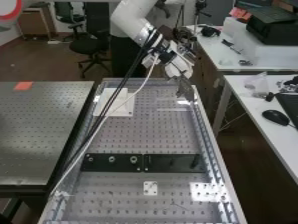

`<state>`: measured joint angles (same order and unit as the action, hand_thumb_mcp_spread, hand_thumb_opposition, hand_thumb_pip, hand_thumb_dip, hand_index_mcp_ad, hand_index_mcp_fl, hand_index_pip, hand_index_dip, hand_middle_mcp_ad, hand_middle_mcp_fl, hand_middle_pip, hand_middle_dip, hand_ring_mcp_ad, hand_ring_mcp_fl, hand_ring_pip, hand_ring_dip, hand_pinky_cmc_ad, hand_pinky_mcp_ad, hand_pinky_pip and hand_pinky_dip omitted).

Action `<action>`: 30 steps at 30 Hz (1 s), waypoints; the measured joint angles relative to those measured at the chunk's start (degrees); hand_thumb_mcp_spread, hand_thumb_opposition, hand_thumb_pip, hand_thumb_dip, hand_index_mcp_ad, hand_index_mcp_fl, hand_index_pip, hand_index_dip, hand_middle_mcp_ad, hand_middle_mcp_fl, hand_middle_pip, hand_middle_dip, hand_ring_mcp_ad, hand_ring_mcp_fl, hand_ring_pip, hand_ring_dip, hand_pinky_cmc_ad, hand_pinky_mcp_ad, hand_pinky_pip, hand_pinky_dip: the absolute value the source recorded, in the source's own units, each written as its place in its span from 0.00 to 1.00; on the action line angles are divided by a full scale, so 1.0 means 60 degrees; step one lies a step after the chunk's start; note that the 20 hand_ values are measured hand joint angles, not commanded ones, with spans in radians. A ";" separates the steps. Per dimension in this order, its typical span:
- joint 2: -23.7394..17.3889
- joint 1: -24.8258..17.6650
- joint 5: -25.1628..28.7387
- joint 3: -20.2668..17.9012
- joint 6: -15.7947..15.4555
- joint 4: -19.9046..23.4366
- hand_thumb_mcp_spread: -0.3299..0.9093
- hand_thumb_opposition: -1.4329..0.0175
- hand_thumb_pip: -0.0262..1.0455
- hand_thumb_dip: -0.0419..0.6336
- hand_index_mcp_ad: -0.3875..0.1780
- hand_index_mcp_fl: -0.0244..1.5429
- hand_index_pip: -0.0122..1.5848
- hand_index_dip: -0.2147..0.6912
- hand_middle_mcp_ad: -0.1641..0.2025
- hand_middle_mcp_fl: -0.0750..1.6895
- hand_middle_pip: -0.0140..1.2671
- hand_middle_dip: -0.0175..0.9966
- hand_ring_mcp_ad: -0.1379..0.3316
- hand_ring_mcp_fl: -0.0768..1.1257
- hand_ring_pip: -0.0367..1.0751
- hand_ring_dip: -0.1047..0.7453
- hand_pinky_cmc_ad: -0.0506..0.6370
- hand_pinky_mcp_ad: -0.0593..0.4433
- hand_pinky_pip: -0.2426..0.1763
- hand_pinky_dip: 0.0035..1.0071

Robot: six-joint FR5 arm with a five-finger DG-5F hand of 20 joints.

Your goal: Grab the chopstick and place it in the clear container

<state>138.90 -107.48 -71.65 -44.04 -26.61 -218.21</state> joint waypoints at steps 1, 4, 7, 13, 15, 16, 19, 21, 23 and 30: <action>-0.0035 0.0000 0.0015 -0.0031 0.0004 0.0056 0.56 0.42 0.57 0.50 0.46 0.42 0.01 0.67 0.52 0.43 0.09 0.50 0.62 0.18 0.10 0.54 0.61 0.55 0.43 0.49; -0.0416 0.0003 0.0174 -0.0420 0.0010 0.0644 0.52 0.44 0.51 0.44 0.46 0.30 0.01 0.67 0.52 0.33 0.08 0.52 0.66 0.14 0.10 0.54 0.61 0.56 0.36 0.53; -0.0887 0.0010 0.0320 -0.1045 0.0061 0.1383 0.50 0.46 0.47 0.37 0.46 0.17 0.01 0.68 0.54 0.21 0.08 0.52 0.65 0.10 0.10 0.53 0.61 0.57 0.32 0.58; -0.1749 0.0019 0.0722 -0.2356 0.0220 0.2929 0.47 0.50 0.42 0.26 0.46 0.05 0.02 0.69 0.55 0.08 0.08 0.47 0.67 0.08 0.11 0.48 0.63 0.70 0.28 0.60; -0.2076 0.0022 0.0855 -0.2872 0.0226 0.3621 0.47 0.51 0.41 0.22 0.46 0.03 0.02 0.69 0.55 0.08 0.08 0.44 0.67 0.08 0.10 0.46 0.65 0.74 0.29 0.60; -0.2172 0.0024 0.0884 -0.3022 0.0229 0.3823 0.46 0.51 0.40 0.19 0.46 0.03 0.02 0.68 0.56 0.08 0.09 0.43 0.68 0.08 0.11 0.46 0.67 0.73 0.28 0.60; -0.2585 0.0031 0.1073 -0.3665 0.0236 0.4671 0.46 0.52 0.38 0.15 0.46 0.03 0.02 0.66 0.56 0.08 0.09 0.39 0.67 0.08 0.10 0.42 0.70 0.75 0.25 0.60; -0.2847 0.0041 0.1199 -0.4062 0.0235 0.5172 0.46 0.52 0.38 0.14 0.46 0.03 0.03 0.66 0.56 0.05 0.10 0.39 0.67 0.08 0.10 0.41 0.70 0.76 0.25 0.59; -0.3239 0.0077 0.1294 -0.4620 0.0205 0.5843 0.46 0.52 0.38 0.14 0.47 0.03 0.03 0.65 0.57 0.06 0.11 0.39 0.67 0.07 0.11 0.41 0.72 0.77 0.25 0.60; -0.4500 0.0377 0.1070 -0.6038 -0.0184 0.7273 0.44 0.53 0.35 0.09 0.46 0.03 0.03 0.60 0.61 0.06 0.10 0.33 0.68 0.07 0.10 0.36 0.72 0.77 0.24 0.46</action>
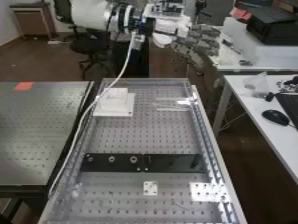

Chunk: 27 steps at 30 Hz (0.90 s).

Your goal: Grab the chopstick and place it in the clear container

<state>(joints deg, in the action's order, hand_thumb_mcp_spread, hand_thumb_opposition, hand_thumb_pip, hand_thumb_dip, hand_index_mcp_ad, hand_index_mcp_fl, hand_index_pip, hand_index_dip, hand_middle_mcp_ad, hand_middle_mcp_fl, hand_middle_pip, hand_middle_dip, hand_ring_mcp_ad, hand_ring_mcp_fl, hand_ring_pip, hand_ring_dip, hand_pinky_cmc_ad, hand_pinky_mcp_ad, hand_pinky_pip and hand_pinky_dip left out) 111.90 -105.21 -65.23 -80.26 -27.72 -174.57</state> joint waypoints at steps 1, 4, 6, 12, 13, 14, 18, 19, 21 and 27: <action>-0.0101 0.0047 -0.0105 -0.0080 -0.0073 0.0065 0.42 0.53 0.34 0.09 0.45 0.02 0.03 0.60 0.59 0.06 0.10 0.33 0.67 0.07 0.10 0.35 0.73 0.77 0.24 0.45; -0.0670 0.0484 -0.0792 -0.0400 -0.0710 0.0287 0.40 0.53 0.34 0.07 0.46 0.03 0.04 0.58 0.61 0.06 0.11 0.29 0.68 0.07 0.11 0.32 0.74 0.77 0.21 0.38; -0.1076 0.0918 -0.1399 -0.0508 -0.1294 0.0294 0.40 0.53 0.34 0.07 0.47 0.03 0.04 0.58 0.62 0.06 0.10 0.28 0.67 0.07 0.10 0.30 0.77 0.77 0.21 0.36; -0.1318 0.1655 -0.2357 -0.0202 -0.1725 -0.0381 0.40 0.54 0.29 0.07 0.47 0.03 0.04 0.55 0.65 0.06 0.10 0.25 0.68 0.07 0.10 0.26 0.79 0.77 0.20 0.30; -0.1311 0.1764 -0.2488 -0.0039 -0.1736 -0.0555 0.40 0.54 0.28 0.07 0.47 0.03 0.04 0.54 0.65 0.06 0.10 0.25 0.68 0.07 0.10 0.26 0.80 0.77 0.20 0.30; -0.1277 0.1864 -0.2591 0.0155 -0.1759 -0.0719 0.40 0.54 0.29 0.07 0.48 0.03 0.04 0.53 0.65 0.06 0.10 0.25 0.69 0.07 0.10 0.26 0.79 0.77 0.20 0.30; -0.1049 0.2041 -0.2727 0.0641 -0.1898 -0.1045 0.40 0.54 0.28 0.07 0.50 0.03 0.04 0.51 0.66 0.06 0.11 0.23 0.71 0.07 0.10 0.24 0.82 0.77 0.18 0.26; -0.0982 0.2066 -0.2739 0.0754 -0.1906 -0.1092 0.40 0.54 0.28 0.07 0.50 0.03 0.04 0.51 0.66 0.06 0.11 0.23 0.71 0.07 0.10 0.24 0.81 0.77 0.18 0.26; -0.0788 0.2127 -0.2755 0.1077 -0.1903 -0.1180 0.40 0.54 0.28 0.07 0.50 0.03 0.04 0.51 0.65 0.06 0.11 0.23 0.71 0.07 0.10 0.24 0.81 0.77 0.17 0.26; -0.0131 0.2244 -0.2171 0.1947 -0.1918 -0.1205 0.40 0.54 0.28 0.07 0.51 0.03 0.04 0.50 0.65 0.06 0.11 0.23 0.71 0.07 0.10 0.24 0.81 0.77 0.17 0.26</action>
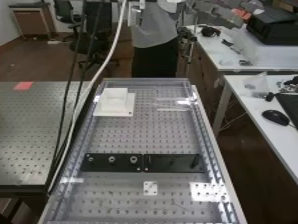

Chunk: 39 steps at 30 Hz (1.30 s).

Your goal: Grab the chopstick and place it in the clear container

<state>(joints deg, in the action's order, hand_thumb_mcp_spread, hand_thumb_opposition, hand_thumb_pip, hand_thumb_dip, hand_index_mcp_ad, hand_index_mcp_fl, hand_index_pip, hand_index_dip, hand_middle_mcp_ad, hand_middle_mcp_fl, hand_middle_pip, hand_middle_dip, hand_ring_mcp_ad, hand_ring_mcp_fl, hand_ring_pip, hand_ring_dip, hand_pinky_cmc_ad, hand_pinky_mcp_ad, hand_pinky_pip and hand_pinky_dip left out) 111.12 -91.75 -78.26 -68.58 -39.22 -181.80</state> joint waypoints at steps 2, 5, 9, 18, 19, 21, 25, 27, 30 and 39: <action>0.0052 0.0013 0.0151 0.0045 -0.0005 0.0097 0.40 0.54 0.28 0.07 0.53 0.03 0.04 0.49 0.65 0.06 0.11 0.22 0.71 0.07 0.10 0.24 0.81 0.77 0.17 0.26; 0.0171 0.0047 0.0183 0.0099 0.0004 0.0312 0.40 0.54 0.28 0.07 0.52 0.03 0.04 0.50 0.64 0.06 0.11 0.22 0.71 0.07 0.10 0.24 0.81 0.77 0.17 0.26; 0.0404 0.0074 0.0450 0.0245 0.0093 0.0424 0.40 0.54 0.28 0.07 0.53 0.03 0.04 0.49 0.69 0.06 0.11 0.22 0.71 0.07 0.10 0.24 0.81 0.77 0.17 0.26; 0.0741 0.0090 0.0473 0.0580 0.0295 0.0401 0.40 0.53 0.32 0.07 0.52 0.03 0.04 0.49 0.70 0.06 0.11 0.22 0.71 0.07 0.10 0.24 0.81 0.77 0.17 0.26; 0.0765 0.0088 0.0516 0.0638 0.0305 0.0344 0.40 0.53 0.32 0.07 0.53 0.03 0.04 0.49 0.70 0.06 0.11 0.22 0.71 0.07 0.10 0.24 0.81 0.77 0.17 0.26; 0.0880 0.0075 0.0753 0.0913 0.0326 0.0116 0.40 0.53 0.32 0.07 0.53 0.03 0.04 0.49 0.70 0.06 0.11 0.22 0.71 0.07 0.10 0.24 0.81 0.77 0.17 0.23; 0.0965 0.0070 0.0915 0.1074 0.0289 0.0054 0.40 0.53 0.36 0.07 0.53 0.03 0.04 0.49 0.70 0.06 0.11 0.22 0.71 0.07 0.10 0.24 0.81 0.77 0.17 0.23; 0.1029 0.0090 0.0860 0.1195 0.0253 0.0054 0.39 0.53 0.36 0.06 0.53 0.03 0.04 0.49 0.70 0.06 0.11 0.22 0.71 0.07 0.10 0.24 0.81 0.77 0.17 0.22; 0.1134 0.0125 0.0762 0.1377 0.0228 0.0035 0.37 0.53 0.37 0.06 0.52 0.03 0.04 0.49 0.70 0.06 0.11 0.22 0.71 0.07 0.10 0.24 0.81 0.77 0.17 0.20; 0.1278 0.0144 0.0776 0.1541 0.0083 0.0122 0.37 0.53 0.38 0.06 0.52 0.03 0.04 0.49 0.70 0.06 0.11 0.22 0.71 0.07 0.10 0.24 0.81 0.77 0.17 0.20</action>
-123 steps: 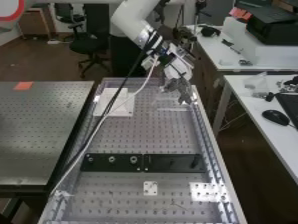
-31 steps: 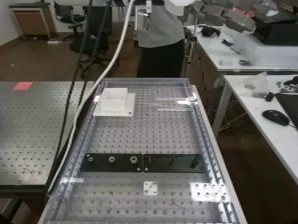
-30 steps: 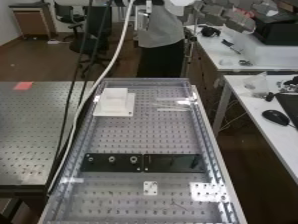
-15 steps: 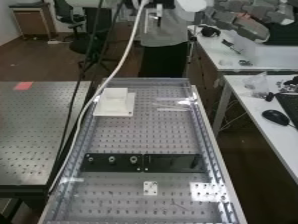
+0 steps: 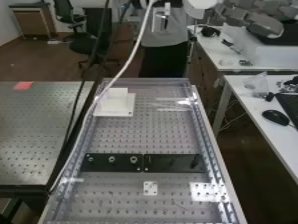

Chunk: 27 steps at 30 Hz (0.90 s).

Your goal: Grab the chopstick and place it in the clear container

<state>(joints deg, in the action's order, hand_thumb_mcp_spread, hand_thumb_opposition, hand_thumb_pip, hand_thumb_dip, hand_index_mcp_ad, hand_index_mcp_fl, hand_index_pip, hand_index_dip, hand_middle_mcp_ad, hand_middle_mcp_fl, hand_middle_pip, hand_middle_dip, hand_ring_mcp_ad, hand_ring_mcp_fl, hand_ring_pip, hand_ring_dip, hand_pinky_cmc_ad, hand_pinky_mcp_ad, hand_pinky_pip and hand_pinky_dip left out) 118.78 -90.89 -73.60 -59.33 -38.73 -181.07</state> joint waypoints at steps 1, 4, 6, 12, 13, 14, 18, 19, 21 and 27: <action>0.0003 -0.0002 0.0000 0.0002 -0.0003 -0.0003 0.37 0.53 0.38 0.06 0.53 0.03 0.04 0.49 0.70 0.06 0.11 0.22 0.71 0.07 0.10 0.24 0.81 0.77 0.17 0.20; 0.0013 -0.0021 0.0038 0.0010 -0.0032 -0.0034 0.37 0.53 0.38 0.06 0.53 0.03 0.04 0.49 0.70 0.06 0.11 0.22 0.71 0.07 0.10 0.24 0.81 0.77 0.17 0.20; 0.0013 -0.0026 0.0030 0.0009 -0.0023 -0.0036 0.37 0.53 0.38 0.06 0.53 0.03 0.04 0.49 0.70 0.06 0.11 0.22 0.71 0.07 0.10 0.24 0.81 0.77 0.17 0.20; 0.0019 -0.0036 -0.0026 0.0009 -0.0004 -0.0055 0.37 0.53 0.37 0.06 0.53 0.03 0.04 0.49 0.70 0.06 0.10 0.22 0.71 0.07 0.10 0.24 0.81 0.77 0.17 0.20; 0.0019 -0.0036 -0.0036 0.0009 -0.0003 -0.0062 0.37 0.53 0.38 0.06 0.53 0.03 0.04 0.49 0.70 0.06 0.10 0.22 0.71 0.07 0.10 0.24 0.81 0.77 0.17 0.20; 0.0018 -0.0039 -0.0047 0.0008 -0.0002 -0.0064 0.37 0.53 0.38 0.06 0.53 0.02 0.04 0.49 0.70 0.06 0.10 0.22 0.71 0.07 0.10 0.24 0.81 0.77 0.17 0.20; -0.0004 -0.0058 -0.0016 -0.0020 0.0006 -0.0047 0.37 0.53 0.37 0.06 0.53 0.03 0.04 0.49 0.70 0.06 0.10 0.22 0.71 0.07 0.10 0.24 0.82 0.77 0.17 0.20; -0.0004 -0.0060 -0.0014 -0.0020 0.0010 -0.0047 0.37 0.53 0.37 0.06 0.53 0.03 0.04 0.49 0.70 0.06 0.10 0.22 0.71 0.07 0.10 0.24 0.81 0.77 0.17 0.20; -0.0009 -0.0068 0.0088 -0.0027 0.0021 -0.0040 0.37 0.53 0.38 0.06 0.53 0.03 0.04 0.49 0.70 0.06 0.10 0.22 0.71 0.07 0.10 0.24 0.81 0.77 0.17 0.20; -0.0015 -0.0086 0.0186 -0.0058 0.0086 -0.0002 0.37 0.53 0.38 0.06 0.53 0.03 0.04 0.49 0.70 0.05 0.11 0.22 0.71 0.07 0.10 0.24 0.82 0.77 0.17 0.20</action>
<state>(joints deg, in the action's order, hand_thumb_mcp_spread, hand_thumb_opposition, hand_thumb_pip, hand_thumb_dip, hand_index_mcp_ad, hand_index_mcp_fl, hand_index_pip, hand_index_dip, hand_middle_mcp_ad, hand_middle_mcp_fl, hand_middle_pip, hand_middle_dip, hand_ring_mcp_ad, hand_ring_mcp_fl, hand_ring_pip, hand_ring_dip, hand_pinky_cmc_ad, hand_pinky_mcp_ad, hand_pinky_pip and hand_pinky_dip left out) 118.69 -91.40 -72.48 -59.69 -38.21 -181.09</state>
